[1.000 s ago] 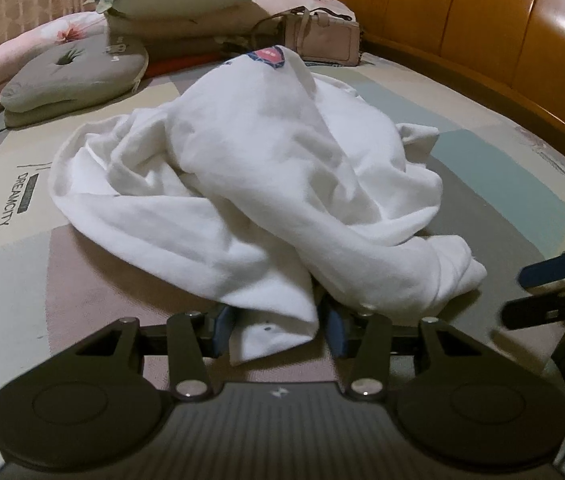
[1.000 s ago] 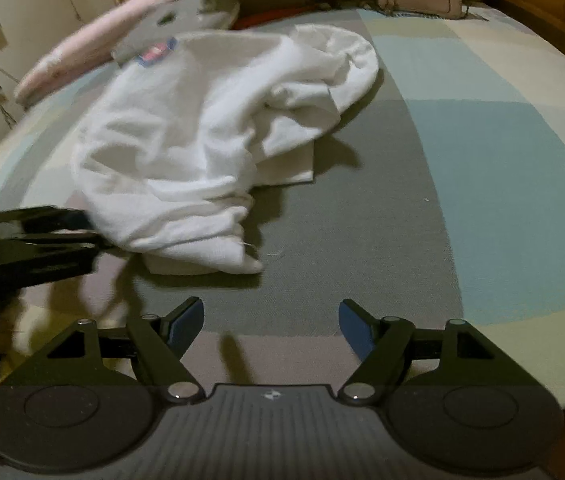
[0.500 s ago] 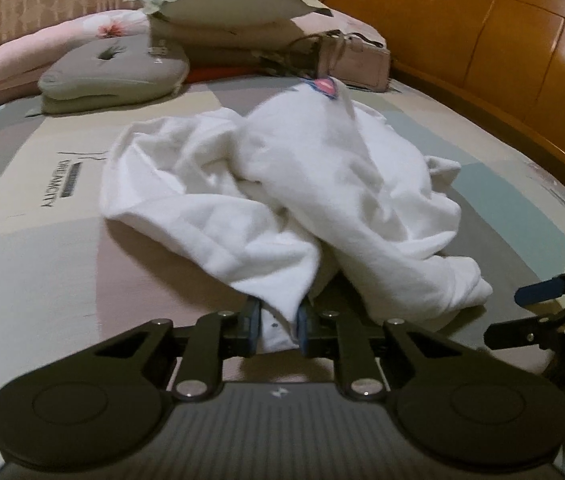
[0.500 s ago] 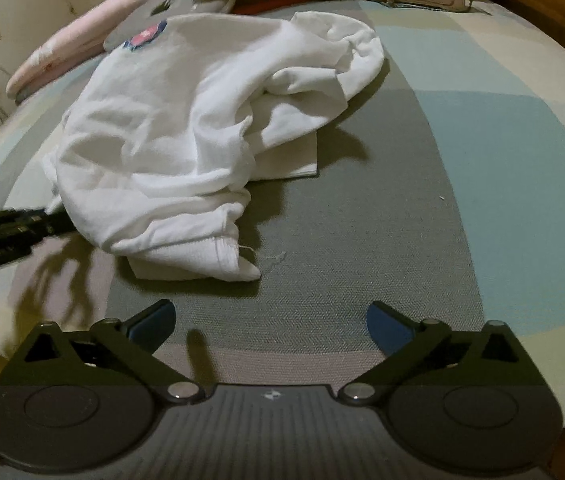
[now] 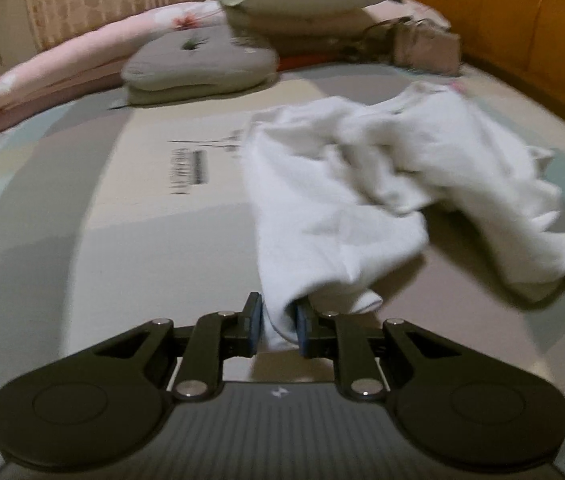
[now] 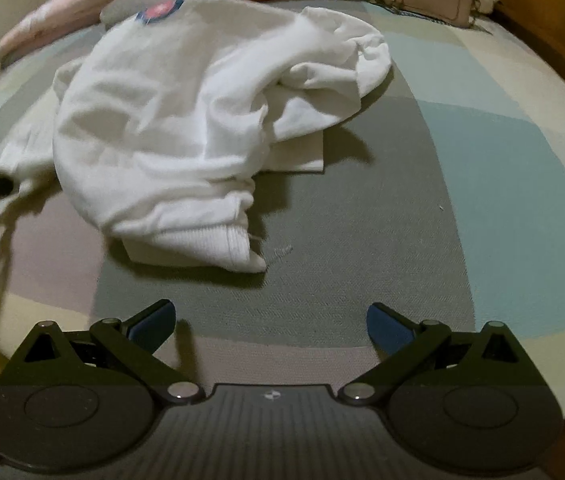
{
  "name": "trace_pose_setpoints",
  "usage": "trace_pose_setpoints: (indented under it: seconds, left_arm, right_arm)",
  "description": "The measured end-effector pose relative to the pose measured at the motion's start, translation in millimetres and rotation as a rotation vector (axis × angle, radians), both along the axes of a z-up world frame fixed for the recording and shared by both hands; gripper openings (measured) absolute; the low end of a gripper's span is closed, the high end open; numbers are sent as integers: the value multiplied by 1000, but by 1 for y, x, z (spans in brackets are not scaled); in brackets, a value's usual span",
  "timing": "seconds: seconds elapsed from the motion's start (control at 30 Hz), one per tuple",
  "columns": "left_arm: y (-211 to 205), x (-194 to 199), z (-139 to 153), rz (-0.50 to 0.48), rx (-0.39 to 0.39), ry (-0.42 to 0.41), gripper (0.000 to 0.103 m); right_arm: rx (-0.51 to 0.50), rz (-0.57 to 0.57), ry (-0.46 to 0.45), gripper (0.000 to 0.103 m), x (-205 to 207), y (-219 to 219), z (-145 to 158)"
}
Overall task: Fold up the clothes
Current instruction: 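Grasp the sweatshirt hem with the left gripper, then pull the hem with the left gripper to spread the sweatshirt, then release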
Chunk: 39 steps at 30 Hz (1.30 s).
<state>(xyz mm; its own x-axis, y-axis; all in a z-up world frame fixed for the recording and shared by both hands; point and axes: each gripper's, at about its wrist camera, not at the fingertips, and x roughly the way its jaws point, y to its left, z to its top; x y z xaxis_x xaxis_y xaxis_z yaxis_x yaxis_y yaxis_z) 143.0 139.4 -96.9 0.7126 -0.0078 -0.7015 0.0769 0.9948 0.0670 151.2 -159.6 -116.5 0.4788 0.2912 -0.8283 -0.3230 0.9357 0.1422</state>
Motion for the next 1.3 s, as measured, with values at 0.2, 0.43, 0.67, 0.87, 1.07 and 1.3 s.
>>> trace_pose_setpoints:
  seconds: [0.2, 0.43, 0.67, 0.87, 1.07, 1.3]
  left_arm:
    - [56, 21, 12, 84, 88, 22, 16]
    - [122, 49, 23, 225, 100, 88, 16]
    - [187, 79, 21, 386, 89, 174, 16]
    - [230, 104, 22, 524, 101, 201, 18]
    - [247, 118, 21, 610, 75, 228, 26]
    - [263, 118, 37, 673, 12, 163, 46]
  right_arm:
    - [74, -60, -5, 103, 7, -9, 14]
    - [84, -70, -27, 103, 8, -10, 24]
    - [81, -85, -23, 103, 12, -12, 25]
    - [76, -104, -32, 103, 14, -15, 27]
    - [77, -117, -19, 103, 17, -16, 25]
    - [71, -105, -21, 103, 20, -9, 24]
